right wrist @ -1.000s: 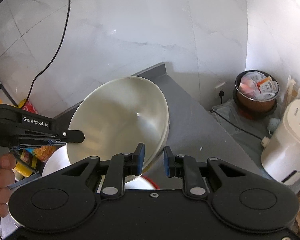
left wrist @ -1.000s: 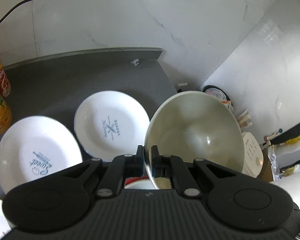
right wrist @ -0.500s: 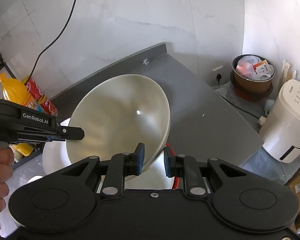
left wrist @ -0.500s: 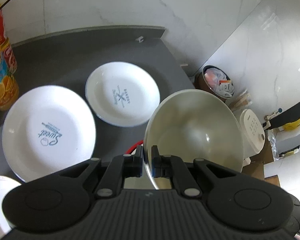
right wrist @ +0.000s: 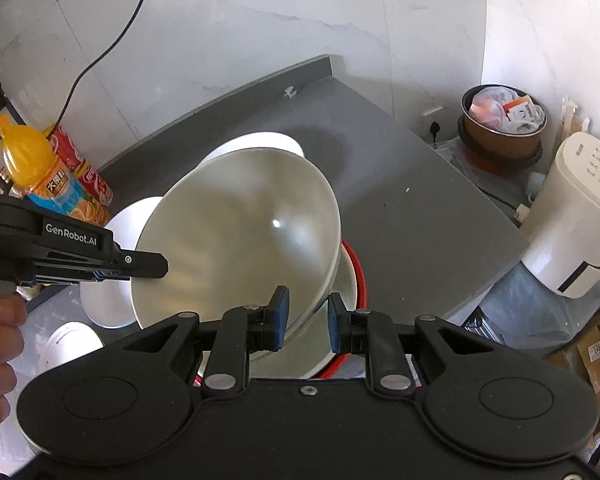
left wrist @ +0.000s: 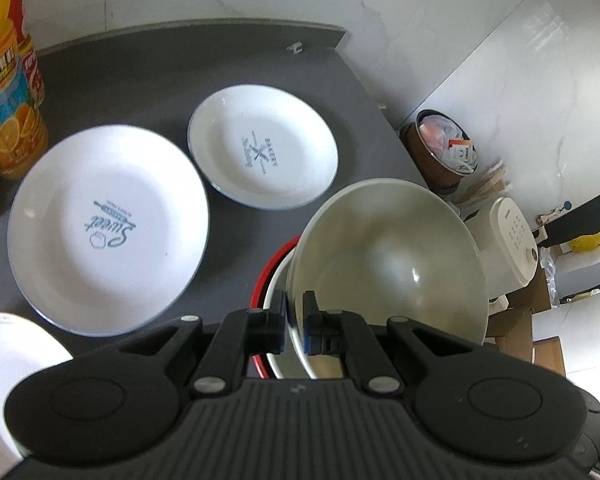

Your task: Organize plates and bowls

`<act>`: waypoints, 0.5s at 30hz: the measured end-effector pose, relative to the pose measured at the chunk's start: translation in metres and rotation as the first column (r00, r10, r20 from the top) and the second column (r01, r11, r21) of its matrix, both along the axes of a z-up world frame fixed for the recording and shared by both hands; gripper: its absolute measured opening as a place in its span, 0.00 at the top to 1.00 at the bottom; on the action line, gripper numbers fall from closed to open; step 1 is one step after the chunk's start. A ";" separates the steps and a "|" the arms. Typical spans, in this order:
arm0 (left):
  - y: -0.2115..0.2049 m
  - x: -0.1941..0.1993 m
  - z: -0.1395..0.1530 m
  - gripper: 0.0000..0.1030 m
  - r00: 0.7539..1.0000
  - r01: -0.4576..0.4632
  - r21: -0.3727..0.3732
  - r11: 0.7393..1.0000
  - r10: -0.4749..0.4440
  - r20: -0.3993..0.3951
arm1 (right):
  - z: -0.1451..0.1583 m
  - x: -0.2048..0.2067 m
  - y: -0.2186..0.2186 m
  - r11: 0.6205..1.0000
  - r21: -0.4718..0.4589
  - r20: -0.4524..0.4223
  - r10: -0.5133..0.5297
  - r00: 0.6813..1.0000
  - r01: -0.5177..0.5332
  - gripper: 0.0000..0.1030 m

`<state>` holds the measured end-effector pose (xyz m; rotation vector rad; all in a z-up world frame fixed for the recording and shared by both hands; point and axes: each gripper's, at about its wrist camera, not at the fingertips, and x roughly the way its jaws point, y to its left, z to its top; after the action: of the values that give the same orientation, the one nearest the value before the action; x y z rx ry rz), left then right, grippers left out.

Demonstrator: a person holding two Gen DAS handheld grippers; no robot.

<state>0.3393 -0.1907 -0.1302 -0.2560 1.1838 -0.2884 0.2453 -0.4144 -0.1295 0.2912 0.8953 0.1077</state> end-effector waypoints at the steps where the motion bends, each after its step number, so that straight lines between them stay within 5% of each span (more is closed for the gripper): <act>1: 0.000 -0.001 -0.001 0.95 1.000 0.000 0.000 1.000 0.000 -0.004 | -0.001 -0.001 0.000 1.000 -0.001 -0.002 0.002 1.000 -0.002 0.80; 15: -0.004 -0.003 -0.017 0.95 0.999 -0.017 0.037 0.999 0.018 -0.034 | -0.015 0.002 0.004 0.999 -0.026 -0.052 0.042 0.998 -0.044 0.79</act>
<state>0.3364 -0.1947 -0.1471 -0.2394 1.2194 -0.2476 0.2471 -0.4108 -0.1443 0.2508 0.9534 0.1285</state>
